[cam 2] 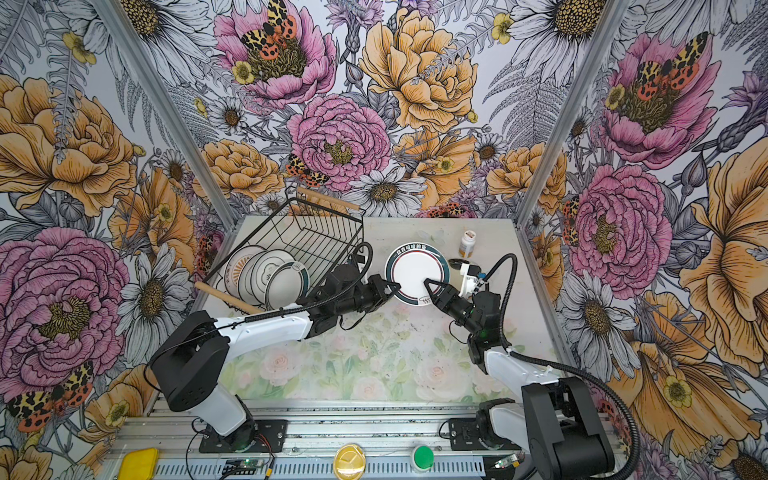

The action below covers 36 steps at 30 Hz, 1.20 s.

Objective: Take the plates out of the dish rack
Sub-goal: 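Close the right gripper on the plate rim, then open the left gripper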

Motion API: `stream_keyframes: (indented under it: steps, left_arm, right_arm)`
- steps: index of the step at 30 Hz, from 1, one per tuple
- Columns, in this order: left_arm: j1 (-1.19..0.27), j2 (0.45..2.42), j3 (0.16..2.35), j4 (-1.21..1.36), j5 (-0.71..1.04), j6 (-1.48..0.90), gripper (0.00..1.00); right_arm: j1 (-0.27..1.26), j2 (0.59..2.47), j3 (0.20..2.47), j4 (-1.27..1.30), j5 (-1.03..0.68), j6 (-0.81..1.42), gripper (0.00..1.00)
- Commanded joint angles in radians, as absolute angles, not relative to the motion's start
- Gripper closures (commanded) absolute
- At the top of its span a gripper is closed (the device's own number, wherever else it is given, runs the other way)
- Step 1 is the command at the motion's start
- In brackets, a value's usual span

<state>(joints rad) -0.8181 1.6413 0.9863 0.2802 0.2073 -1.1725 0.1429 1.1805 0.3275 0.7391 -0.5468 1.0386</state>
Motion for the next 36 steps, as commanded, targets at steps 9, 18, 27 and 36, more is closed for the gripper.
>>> stream_keyframes:
  steps: [9, 18, 27, 36]
  left_arm:
    - [-0.827, 1.694, 1.058, 0.331, 0.295, -1.161, 0.99]
    - [-0.830, 1.675, 1.096, 0.270, 0.314, -1.117, 0.73]
    - [-0.825, 1.567, 1.132, 0.117, 0.288, -0.978, 0.52]
    - [-0.753, 1.351, 1.048, -0.139, 0.183, -0.852, 0.48]
  right_arm:
    - [0.150, 1.127, 0.365, 0.782, -0.564, 1.045, 0.87]
    - [0.150, 1.073, 0.396, 0.698, -0.549, 1.022, 1.00]
    - [0.146, 1.027, 0.577, 0.367, -0.482, 0.802, 1.00]
    - [0.162, 1.070, 0.928, 0.015, -0.282, 0.437, 1.00]
